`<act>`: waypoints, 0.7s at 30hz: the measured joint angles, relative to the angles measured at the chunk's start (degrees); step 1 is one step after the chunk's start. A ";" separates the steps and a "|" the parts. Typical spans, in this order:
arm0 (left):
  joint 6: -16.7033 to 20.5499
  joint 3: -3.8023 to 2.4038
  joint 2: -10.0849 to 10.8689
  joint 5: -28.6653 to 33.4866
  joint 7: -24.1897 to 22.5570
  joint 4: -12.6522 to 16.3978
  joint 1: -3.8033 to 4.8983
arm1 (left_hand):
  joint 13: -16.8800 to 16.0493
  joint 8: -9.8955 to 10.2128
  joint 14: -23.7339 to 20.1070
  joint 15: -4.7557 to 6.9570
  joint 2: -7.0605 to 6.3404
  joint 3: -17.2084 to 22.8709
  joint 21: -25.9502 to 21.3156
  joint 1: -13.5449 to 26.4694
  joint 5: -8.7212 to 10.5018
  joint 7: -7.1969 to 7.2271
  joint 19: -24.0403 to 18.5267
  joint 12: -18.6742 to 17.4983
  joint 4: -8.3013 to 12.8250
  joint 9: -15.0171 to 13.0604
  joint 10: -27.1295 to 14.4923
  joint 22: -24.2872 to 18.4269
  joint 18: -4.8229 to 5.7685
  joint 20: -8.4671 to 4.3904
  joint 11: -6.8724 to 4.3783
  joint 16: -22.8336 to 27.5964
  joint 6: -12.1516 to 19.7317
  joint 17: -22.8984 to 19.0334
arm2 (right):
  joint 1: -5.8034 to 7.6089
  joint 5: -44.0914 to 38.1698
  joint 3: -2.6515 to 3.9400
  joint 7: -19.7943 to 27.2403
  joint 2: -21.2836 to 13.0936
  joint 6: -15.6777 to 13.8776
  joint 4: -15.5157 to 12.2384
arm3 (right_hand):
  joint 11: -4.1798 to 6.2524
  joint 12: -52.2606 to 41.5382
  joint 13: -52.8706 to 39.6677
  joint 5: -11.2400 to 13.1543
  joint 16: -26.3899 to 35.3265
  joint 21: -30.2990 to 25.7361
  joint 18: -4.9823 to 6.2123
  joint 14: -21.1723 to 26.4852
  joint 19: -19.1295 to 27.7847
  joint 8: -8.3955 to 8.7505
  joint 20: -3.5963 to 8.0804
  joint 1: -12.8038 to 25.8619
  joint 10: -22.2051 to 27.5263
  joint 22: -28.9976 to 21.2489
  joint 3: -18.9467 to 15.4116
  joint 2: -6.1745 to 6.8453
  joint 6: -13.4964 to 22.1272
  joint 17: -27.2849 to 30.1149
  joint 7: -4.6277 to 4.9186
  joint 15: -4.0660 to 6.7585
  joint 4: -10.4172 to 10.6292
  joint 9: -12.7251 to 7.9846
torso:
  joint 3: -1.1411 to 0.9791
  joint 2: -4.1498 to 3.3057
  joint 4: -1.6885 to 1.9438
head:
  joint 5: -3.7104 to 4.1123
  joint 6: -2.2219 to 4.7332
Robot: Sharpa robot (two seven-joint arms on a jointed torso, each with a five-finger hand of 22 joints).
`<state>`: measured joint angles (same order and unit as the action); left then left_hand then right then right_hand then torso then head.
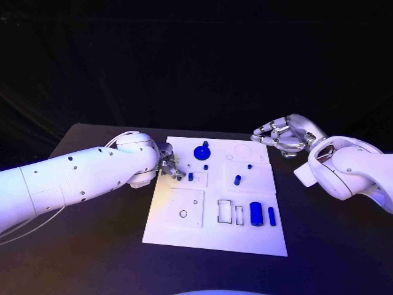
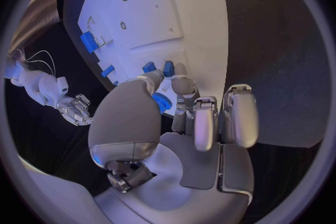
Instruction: Assemble the parts on the task board
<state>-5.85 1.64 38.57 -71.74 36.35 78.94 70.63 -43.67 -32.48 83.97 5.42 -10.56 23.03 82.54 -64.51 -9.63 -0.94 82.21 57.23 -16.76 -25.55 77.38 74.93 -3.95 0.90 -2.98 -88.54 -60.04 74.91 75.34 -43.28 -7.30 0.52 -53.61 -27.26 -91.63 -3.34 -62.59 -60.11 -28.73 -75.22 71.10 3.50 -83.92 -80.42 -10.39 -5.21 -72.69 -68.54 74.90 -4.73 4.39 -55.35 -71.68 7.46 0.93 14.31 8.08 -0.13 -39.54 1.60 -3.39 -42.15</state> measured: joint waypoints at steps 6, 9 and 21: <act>0.00 -0.01 -0.02 0.16 -0.03 -0.23 0.02 | 0.00 0.26 0.00 0.00 0.73 -1.59 0.00 0.73 0.00 -0.08 0.00 0.00 -0.02 0.19 0.00 0.00 0.00 0.00 0.00 0.00 -0.08 0.00 | 0.00 -0.01 0.00 0.00 -0.02 0.00 0.00 | 0.00 0.00 0.00 0.00 0.00 0.00 0.00 0.00 0.00 0.00 0.00 0.00 0.00 0.00 -0.17 0.00 0.00 0.00 0.00 0.00 0.17 0.00 | -0.01 0.00 0.00 | 0.03 0.05; 0.04 -0.01 -0.01 0.23 -0.03 -0.26 0.02 | 0.00 0.26 0.00 0.00 1.44 -3.14 0.00 1.50 0.00 -0.08 0.00 0.00 -0.08 0.36 0.00 0.00 0.00 0.00 0.00 0.00 -0.08 0.00 | 0.00 -0.02 0.00 0.00 -0.02 0.00 0.02 | 0.00 0.00 0.00 0.00 0.00 0.00 0.00 0.00 0.00 0.00 0.00 0.00 0.00 0.00 -0.17 0.00 0.00 0.00 0.00 0.00 0.17 0.00 | -0.01 0.00 0.00 | 0.04 0.12; 5.36 -0.04 0.51 2.68 -0.63 0.33 -0.06 | 2.41 1.03 0.00 0.00 2.55 -7.33 -0.51 3.48 0.00 -0.74 -0.15 -1.65 0.08 0.87 -1.60 -0.01 -0.02 0.15 0.60 0.00 0.16 0.00 | 0.00 -0.03 0.00 0.00 0.10 0.00 0.17 | 0.02 0.00 0.00 0.00 0.00 0.00 0.00 0.00 0.00 0.00 0.00 0.00 0.03 0.04 -0.16 0.00 0.00 -0.01 0.00 0.00 0.16 0.00 | 0.03 0.00 0.01 | -0.04 0.60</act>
<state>-0.49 1.60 39.08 -69.06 35.73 79.27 70.57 -41.27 -31.45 83.97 5.42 -8.01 15.69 82.03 -61.03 -9.63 -1.68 82.06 55.58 -16.68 -24.68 75.78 74.93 -3.97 1.05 -2.38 -88.54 -59.88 74.90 75.33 -43.31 -7.30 0.52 -53.51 -27.25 -91.45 -3.31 -62.59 -60.12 -28.72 -75.22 71.10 3.50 -83.92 -80.42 -10.39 -5.21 -72.69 -68.51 74.95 -4.89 4.39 -55.36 -71.69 7.46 0.93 14.47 8.09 -0.10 -39.54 1.61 -3.43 -41.55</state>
